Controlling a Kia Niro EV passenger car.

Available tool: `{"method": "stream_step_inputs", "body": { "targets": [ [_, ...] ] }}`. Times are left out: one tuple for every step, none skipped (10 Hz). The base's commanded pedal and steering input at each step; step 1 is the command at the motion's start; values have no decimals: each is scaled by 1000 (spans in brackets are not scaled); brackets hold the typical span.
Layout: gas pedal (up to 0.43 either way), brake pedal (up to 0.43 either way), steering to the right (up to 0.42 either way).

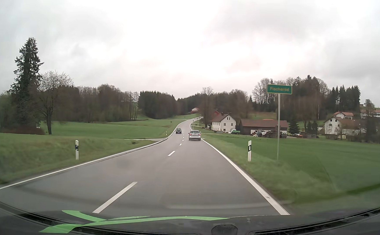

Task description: Follow the waypoints while adhering to traffic rules and regulations

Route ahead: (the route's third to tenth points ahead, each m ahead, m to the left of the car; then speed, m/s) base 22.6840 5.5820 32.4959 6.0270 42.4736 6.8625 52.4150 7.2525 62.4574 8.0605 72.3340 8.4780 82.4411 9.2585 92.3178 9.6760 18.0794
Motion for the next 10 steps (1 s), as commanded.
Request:
{"method": "stream_step_inputs", "body": {
  "targets": [
    [0,0,-20],
    [0,0,-18],
    [0,0,-15],
    [0,0,-13],
    [0,0,-13],
    [0,0,-12],
    [0,0,-10],
    [0,0,-8],
    [0,0,-7],
    [0,0,-7]
  ]
}}
